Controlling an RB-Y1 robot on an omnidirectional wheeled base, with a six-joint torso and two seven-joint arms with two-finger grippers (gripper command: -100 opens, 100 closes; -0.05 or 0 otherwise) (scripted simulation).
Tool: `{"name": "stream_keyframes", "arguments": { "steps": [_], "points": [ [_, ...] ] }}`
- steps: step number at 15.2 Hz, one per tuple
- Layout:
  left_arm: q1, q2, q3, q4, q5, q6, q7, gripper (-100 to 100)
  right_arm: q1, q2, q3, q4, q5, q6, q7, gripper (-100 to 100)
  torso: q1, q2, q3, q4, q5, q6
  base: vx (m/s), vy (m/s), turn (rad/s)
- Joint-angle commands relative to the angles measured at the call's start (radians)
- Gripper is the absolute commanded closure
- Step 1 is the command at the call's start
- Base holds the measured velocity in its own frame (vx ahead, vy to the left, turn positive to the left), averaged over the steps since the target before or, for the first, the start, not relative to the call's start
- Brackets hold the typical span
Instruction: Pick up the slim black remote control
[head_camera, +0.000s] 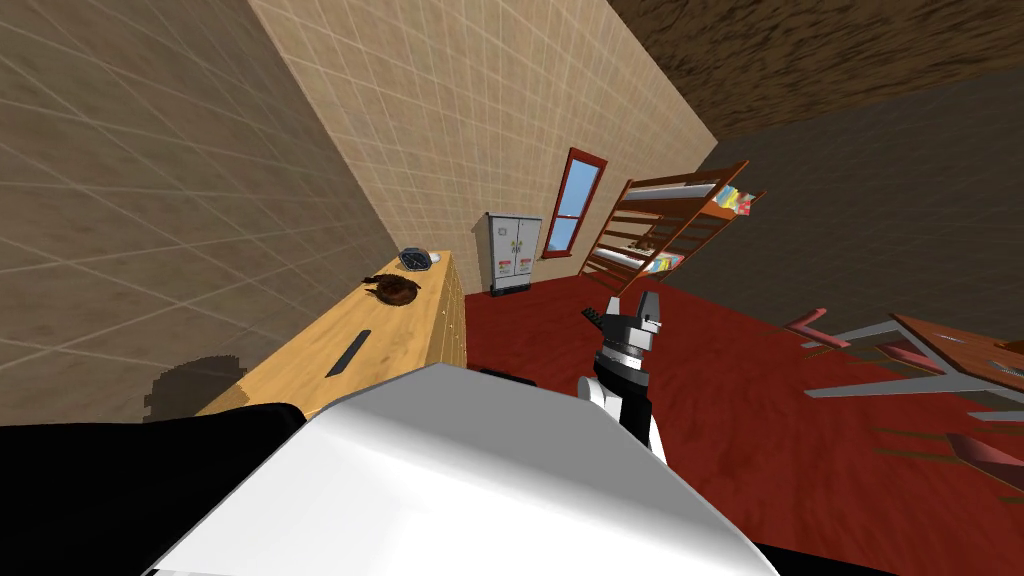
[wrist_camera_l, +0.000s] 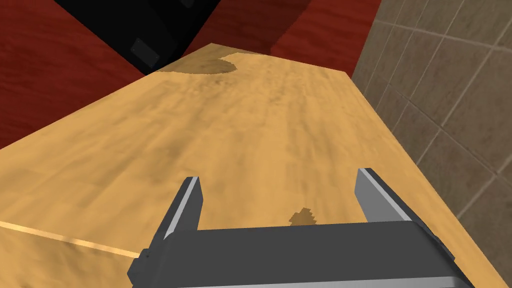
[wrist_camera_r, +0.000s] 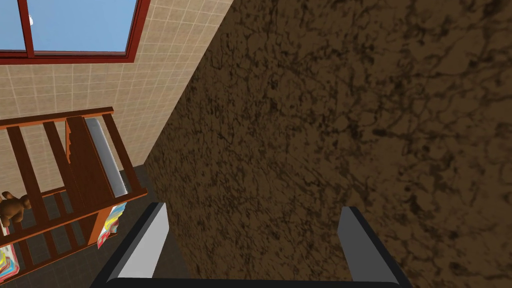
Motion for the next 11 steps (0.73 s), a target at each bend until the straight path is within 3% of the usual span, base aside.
{"name": "stream_keyframes", "arguments": {
  "steps": [1, 2, 3, 4, 5, 8, 10, 11],
  "points": [
    [0.034, 0.047, 0.009, 0.006, 0.021, 0.005, -0.012, -100, 0.000, 0.000, 0.000, 0.000, 0.000, 0.000, 0.000, 0, 0.000, 0.000, 0.000, 0.000, 0.000, 0.000, 0.134, 0.003, -0.079],
    [0.034, 0.047, 0.009, 0.006, 0.021, 0.005, -0.012, -100, 0.000, 0.000, 0.000, 0.000, 0.000, 0.000, 0.000, 0, 0.000, -0.001, 0.000, 0.000, 0.000, 0.000, 0.091, 0.001, -0.021],
    [0.056, 0.085, 0.012, 0.022, 0.032, 0.009, -0.016, -100, 0.000, 0.000, 0.000, 0.000, 0.000, 0.000, 0.000, 0, -0.001, 0.001, 0.000, 0.000, 0.000, -0.001, 0.100, 0.016, -0.047],
    [0.056, 0.087, 0.012, 0.022, 0.032, 0.009, -0.016, -100, 0.000, 0.000, 0.000, 0.000, 0.000, 0.000, 0.000, 0, 0.000, 0.001, 0.000, 0.000, 0.000, 0.000, 0.111, 0.023, -0.066],
    [0.074, 0.120, 0.017, 0.035, 0.042, 0.015, -0.020, -100, 0.000, 0.000, 0.000, 0.000, 0.000, 0.000, 0.000, 0, 0.000, 0.001, 0.000, 0.000, 0.000, 0.000, 0.141, 0.031, -0.095],
    [0.088, 0.157, 0.023, 0.046, 0.052, 0.020, -0.023, -100, 0.000, 0.000, 0.000, 0.000, 0.000, 0.000, 0.000, 0, 0.002, -0.001, -0.001, 0.000, 0.001, 0.000, 0.135, 0.043, -0.087],
    [0.108, 0.212, 0.038, 0.061, 0.069, 0.032, -0.029, -100, 0.000, 0.000, 0.000, 0.000, 0.000, 0.000, 0.000, 0, 0.002, -0.002, -0.001, -0.001, 0.001, 0.000, 0.161, 0.063, -0.115],
    [0.108, 0.212, 0.038, 0.061, 0.069, 0.032, -0.029, -100, 0.000, 0.000, 0.000, 0.000, 0.000, 0.000, 0.000, 0, 0.004, -0.004, -0.002, -0.001, 0.001, 0.001, 0.168, 0.074, -0.105]
  ]
}}
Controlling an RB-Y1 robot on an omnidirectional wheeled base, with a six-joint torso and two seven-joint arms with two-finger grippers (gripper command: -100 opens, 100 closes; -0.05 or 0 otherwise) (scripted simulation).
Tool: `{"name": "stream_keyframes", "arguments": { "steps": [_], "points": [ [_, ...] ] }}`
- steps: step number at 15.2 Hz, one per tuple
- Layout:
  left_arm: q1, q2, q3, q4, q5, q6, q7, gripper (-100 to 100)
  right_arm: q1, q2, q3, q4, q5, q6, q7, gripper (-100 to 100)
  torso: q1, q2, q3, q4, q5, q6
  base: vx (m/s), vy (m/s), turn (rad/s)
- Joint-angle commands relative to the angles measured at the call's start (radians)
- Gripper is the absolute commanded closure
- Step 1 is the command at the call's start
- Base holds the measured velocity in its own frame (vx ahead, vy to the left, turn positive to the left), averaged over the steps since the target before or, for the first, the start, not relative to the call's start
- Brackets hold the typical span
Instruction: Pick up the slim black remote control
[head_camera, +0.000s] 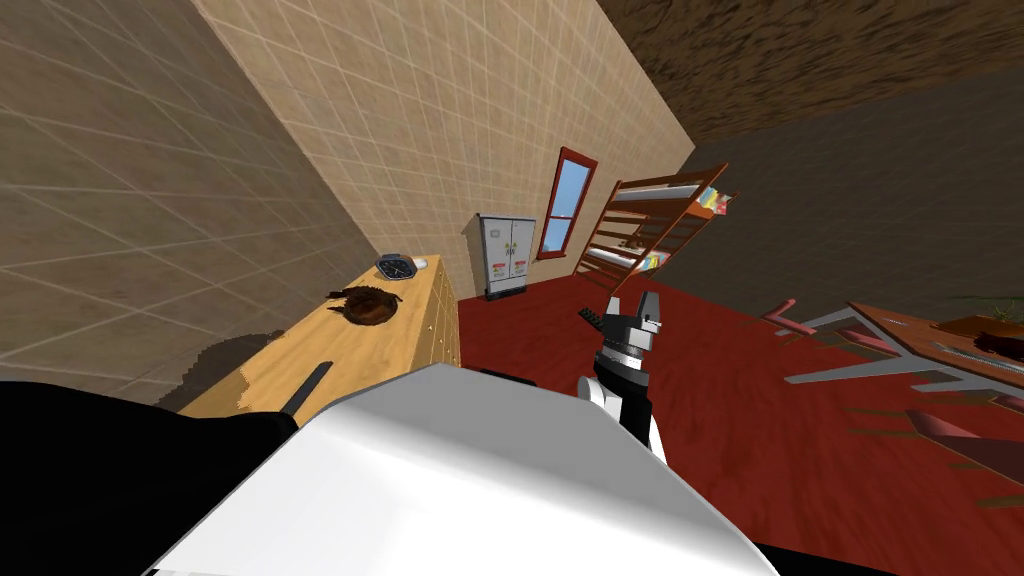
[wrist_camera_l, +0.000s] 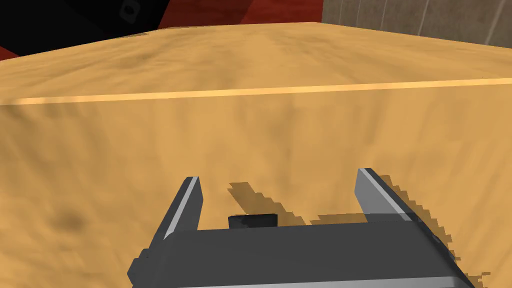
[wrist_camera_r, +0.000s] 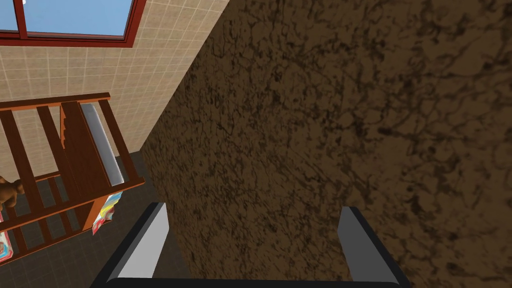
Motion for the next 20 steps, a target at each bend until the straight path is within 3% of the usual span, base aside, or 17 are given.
{"name": "stream_keyframes", "arguments": {
  "steps": [1, 2, 4, 5, 7, 9, 14, 15, 17, 19, 20],
  "points": [
    [-0.014, 0.002, 0.003, 0.015, -0.034, 0.010, 0.032, -100, 0.000, 0.000, 0.000, 0.000, 0.000, 0.000, 0.000, 0, 0.000, 0.000, 0.000, 0.000, 0.000, 0.000, 0.107, 0.045, -0.030],
    [-0.004, 0.040, 0.019, 0.023, -0.020, 0.021, 0.028, -100, 0.000, 0.000, 0.000, 0.000, 0.000, 0.000, 0.000, 0, -0.001, 0.002, 0.001, 0.000, 0.000, -0.001, 0.122, 0.058, -0.082],
    [-0.001, 0.062, 0.030, 0.025, -0.013, 0.028, 0.026, -100, 0.000, 0.000, 0.000, 0.000, 0.000, 0.000, 0.000, 0, -0.001, 0.003, 0.002, 0.001, 0.000, 0.000, 0.132, 0.067, -0.103],
    [-0.003, 0.039, 0.023, 0.029, -0.030, 0.016, 0.035, -100, 0.000, 0.000, 0.000, 0.000, 0.000, 0.000, 0.000, 0, 0.000, 0.002, 0.001, 0.001, 0.000, 0.000, 0.089, 0.055, -0.056],
    [-0.043, -0.026, 0.019, 0.029, -0.096, 0.052, 0.044, -100, 0.000, 0.000, 0.000, 0.000, 0.000, 0.000, 0.000, 0, -0.002, 0.007, 0.004, 0.002, 0.000, -0.001, 0.043, 0.032, -0.033],
    [-0.043, -0.026, 0.019, 0.029, -0.096, 0.052, 0.044, -100, 0.000, 0.000, 0.000, 0.000, 0.000, 0.000, 0.000, 0, -0.004, 0.010, 0.006, 0.003, -0.001, -0.001, 0.019, 0.016, -0.013],
    [-0.110, -0.139, 0.005, 0.024, -0.203, 0.107, 0.052, -100, 0.000, 0.000, 0.000, 0.000, 0.000, 0.000, 0.000, 0, -0.005, 0.013, 0.008, 0.003, -0.001, -0.002, 0.019, 0.018, -0.023],
    [-0.110, -0.139, 0.005, 0.024, -0.203, 0.107, 0.052, -100, 0.000, 0.000, 0.000, 0.000, 0.000, 0.000, 0.000, 0, -0.005, 0.013, 0.008, 0.003, -0.001, -0.002, 0.025, 0.024, -0.018],
    [-0.136, -0.185, -0.001, 0.023, -0.245, 0.129, 0.055, -100, 0.000, 0.000, 0.000, 0.000, 0.000, 0.000, 0.000, 0, -0.005, 0.013, 0.008, 0.003, -0.001, -0.002, 0.016, 0.009, 0.004],
    [-0.126, -0.171, 0.004, 0.019, -0.229, 0.125, 0.050, -100, 0.000, 0.000, 0.000, 0.000, 0.000, 0.000, 0.000, 0, -0.006, 0.014, 0.008, 0.003, -0.001, -0.002, 0.008, 0.000, 0.003],
    [-0.129, -0.175, 0.002, 0.019, -0.233, 0.127, 0.051, 100, 0.000, 0.000, 0.000, 0.000, 0.000, 0.000, 0.000, 0, -0.006, 0.014, 0.008, 0.003, -0.001, -0.001, 0.000, 0.000, 0.000]
  ]
}}
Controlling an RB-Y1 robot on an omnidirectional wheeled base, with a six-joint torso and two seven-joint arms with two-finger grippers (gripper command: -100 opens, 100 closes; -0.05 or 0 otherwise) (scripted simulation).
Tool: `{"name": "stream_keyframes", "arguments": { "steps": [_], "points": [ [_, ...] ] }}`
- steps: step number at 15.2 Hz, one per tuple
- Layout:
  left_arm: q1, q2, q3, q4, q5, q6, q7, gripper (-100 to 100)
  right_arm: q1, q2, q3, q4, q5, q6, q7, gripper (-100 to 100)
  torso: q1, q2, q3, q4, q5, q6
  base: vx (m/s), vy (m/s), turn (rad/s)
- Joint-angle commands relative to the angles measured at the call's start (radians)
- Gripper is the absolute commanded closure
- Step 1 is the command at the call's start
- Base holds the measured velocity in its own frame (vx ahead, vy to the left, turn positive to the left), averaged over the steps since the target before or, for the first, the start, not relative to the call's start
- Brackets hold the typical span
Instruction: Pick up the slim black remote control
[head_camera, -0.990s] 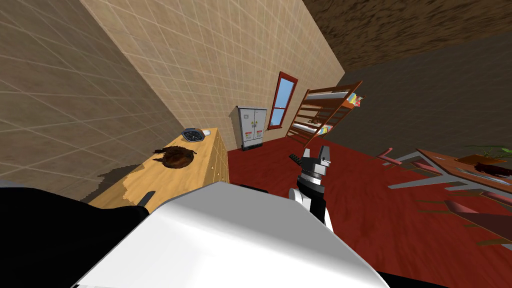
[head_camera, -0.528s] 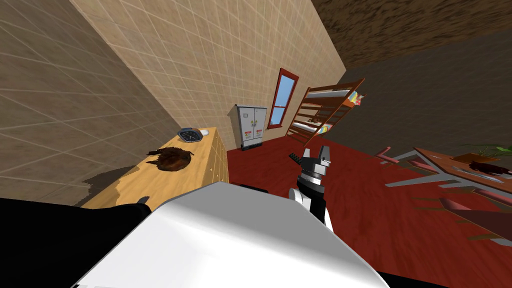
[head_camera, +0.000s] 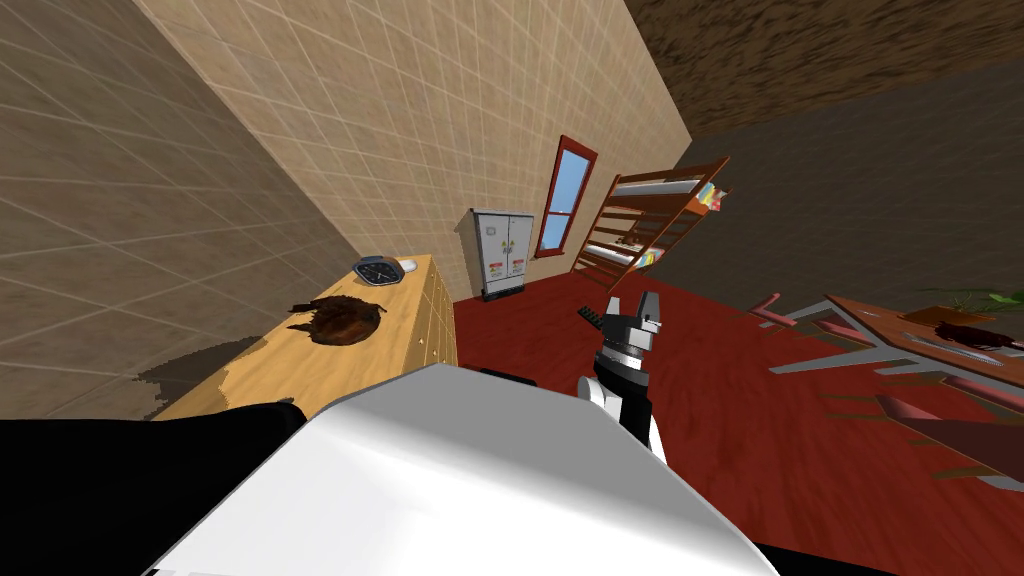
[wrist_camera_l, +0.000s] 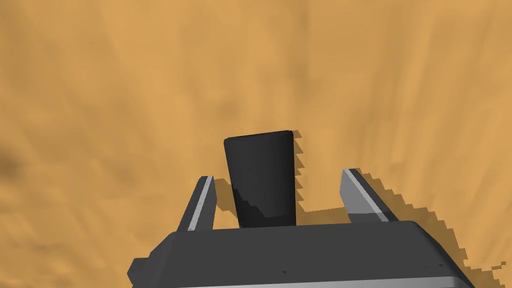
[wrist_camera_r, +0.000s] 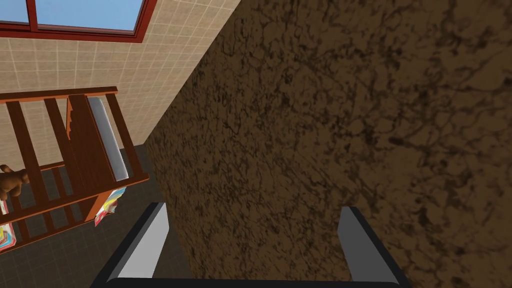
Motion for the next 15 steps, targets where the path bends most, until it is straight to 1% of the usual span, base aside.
{"name": "stream_keyframes", "arguments": {
  "steps": [1, 4, 5, 11, 12, 14, 15],
  "points": [
    [0.000, 0.000, 0.000, 0.000, 0.000, 0.000, 0.000, 100, 0.000, 0.000, 0.000, 0.000, 0.000, 0.000, 0.000, 0, 0.000, 0.000, 0.000, 0.000, 0.000, 0.000, 0.000, 0.000, 0.000],
    [0.000, 0.000, 0.000, -0.001, 0.000, -0.001, 0.000, 100, 0.000, 0.000, 0.000, 0.000, 0.000, 0.000, 0.000, 0, 0.003, 0.001, 0.001, 0.000, 0.002, -0.001, 0.000, 0.000, 0.000],
    [0.019, 0.035, 0.003, 0.005, 0.030, -0.021, 0.000, 100, 0.000, 0.000, 0.000, 0.000, 0.000, 0.000, 0.000, 0, 0.004, 0.002, 0.001, 0.001, 0.002, 0.000, -0.006, -0.004, 0.005],
    [0.099, 0.171, 0.019, 0.010, 0.158, -0.087, -0.009, 100, 0.000, 0.000, 0.000, 0.000, 0.000, 0.000, 0.000, 0, 0.002, 0.003, 0.002, 0.001, 0.002, 0.000, -0.029, -0.019, 0.024],
    [0.099, 0.171, 0.019, 0.010, 0.158, -0.087, -0.009, 100, 0.000, 0.000, 0.000, 0.000, 0.000, 0.000, 0.000, 0, 0.002, 0.003, 0.002, 0.001, 0.002, 0.000, -0.029, -0.025, 0.013],
    [0.126, 0.216, 0.025, 0.012, 0.200, -0.109, -0.012, 100, 0.000, 0.000, 0.000, 0.000, 0.000, 0.000, 0.000, 0, 0.002, 0.003, 0.002, 0.001, 0.002, 0.000, -0.028, -0.023, 0.020],
    [0.120, 0.204, 0.016, 0.004, 0.210, -0.099, -0.030, 100, 0.000, 0.000, 0.000, 0.000, 0.000, 0.000, 0.000, 0, 0.002, 0.003, 0.002, 0.001, 0.002, 0.000, -0.017, -0.013, 0.004]
  ]
}}
